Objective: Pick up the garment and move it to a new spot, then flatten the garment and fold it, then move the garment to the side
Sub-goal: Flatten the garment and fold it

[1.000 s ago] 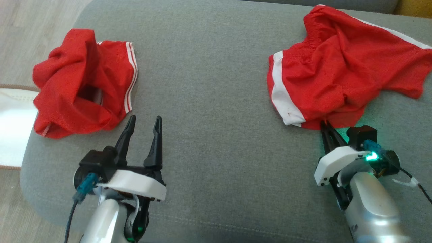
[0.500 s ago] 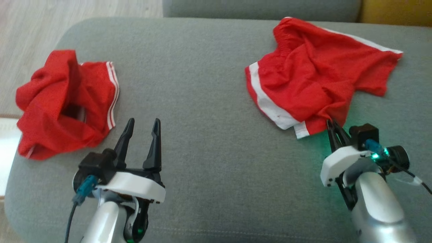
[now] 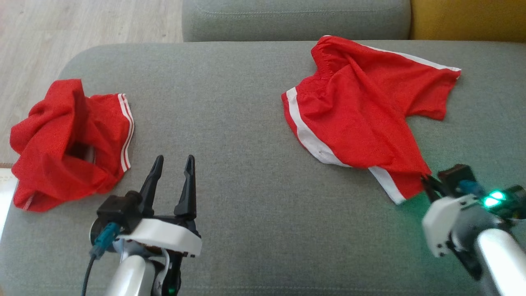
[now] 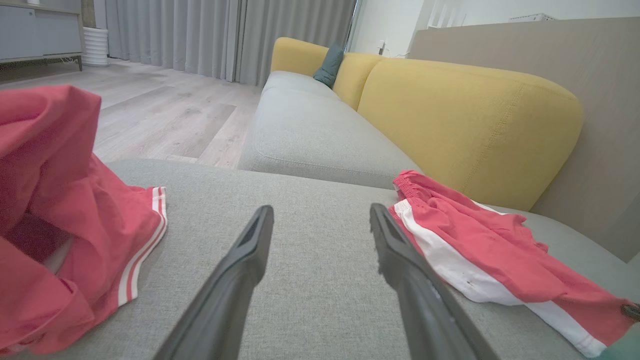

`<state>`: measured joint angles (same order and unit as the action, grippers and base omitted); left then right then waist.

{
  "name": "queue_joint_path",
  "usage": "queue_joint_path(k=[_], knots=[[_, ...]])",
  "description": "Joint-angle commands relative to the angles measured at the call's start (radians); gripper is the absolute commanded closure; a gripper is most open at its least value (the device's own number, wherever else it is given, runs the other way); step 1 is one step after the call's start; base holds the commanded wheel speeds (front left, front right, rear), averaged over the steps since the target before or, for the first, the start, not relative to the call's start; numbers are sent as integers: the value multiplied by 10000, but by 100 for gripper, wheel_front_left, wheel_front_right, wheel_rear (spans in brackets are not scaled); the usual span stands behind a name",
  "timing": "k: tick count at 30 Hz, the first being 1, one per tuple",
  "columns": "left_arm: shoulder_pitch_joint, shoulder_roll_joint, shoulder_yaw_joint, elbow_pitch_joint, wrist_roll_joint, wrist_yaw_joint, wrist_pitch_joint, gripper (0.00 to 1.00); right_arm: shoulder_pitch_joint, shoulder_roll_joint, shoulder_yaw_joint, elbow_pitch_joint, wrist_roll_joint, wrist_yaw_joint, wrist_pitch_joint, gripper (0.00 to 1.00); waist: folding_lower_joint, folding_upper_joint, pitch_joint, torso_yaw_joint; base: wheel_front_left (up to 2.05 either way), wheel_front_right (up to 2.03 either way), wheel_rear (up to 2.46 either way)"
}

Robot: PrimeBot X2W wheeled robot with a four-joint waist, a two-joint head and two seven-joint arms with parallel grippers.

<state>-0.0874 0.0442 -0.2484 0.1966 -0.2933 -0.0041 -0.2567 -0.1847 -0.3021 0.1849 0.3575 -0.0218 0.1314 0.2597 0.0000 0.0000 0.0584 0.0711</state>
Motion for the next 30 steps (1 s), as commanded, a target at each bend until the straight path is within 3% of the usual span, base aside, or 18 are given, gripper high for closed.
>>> queue_joint_path(k=[1,5,9,10,11,16,24,30], knots=[[-347,60,278,-369,-21,30,-51,0,51,-661,197,-800,460,-7,481,100,0,0,30,-13,0,0,0],[-379,60,293,-408,-5,0,-51,0,299,-1488,-249,-1681,942,-7,1023,100,0,0,160,-23,0,0,0],[-437,60,278,-405,16,-40,-51,0,282,-1497,-691,-1798,933,-7,965,100,0,0,260,-7,0,0,0],[-459,60,271,-399,23,-53,-51,0,252,-1446,-824,-1765,841,-7,902,60,0,0,286,2,0,0,0],[-481,60,266,-392,31,-66,-51,0,230,-1408,-903,-1712,687,-7,853,0,0,0,309,12,0,0,0],[-565,60,343,-373,130,-117,-51,0,25,-507,-1874,-1555,-291,-7,328,0,0,0,392,-26,0,0,0],[-713,60,518,-351,395,-304,-51,0,164,2101,-3420,-2115,-919,-7,-1921,0,0,0,480,-397,0,0,0],[-1344,167,406,-45,761,-823,-51,0,356,2511,-3047,-1932,165,-7,-3234,0,0,0,849,-1131,0,0,0]])
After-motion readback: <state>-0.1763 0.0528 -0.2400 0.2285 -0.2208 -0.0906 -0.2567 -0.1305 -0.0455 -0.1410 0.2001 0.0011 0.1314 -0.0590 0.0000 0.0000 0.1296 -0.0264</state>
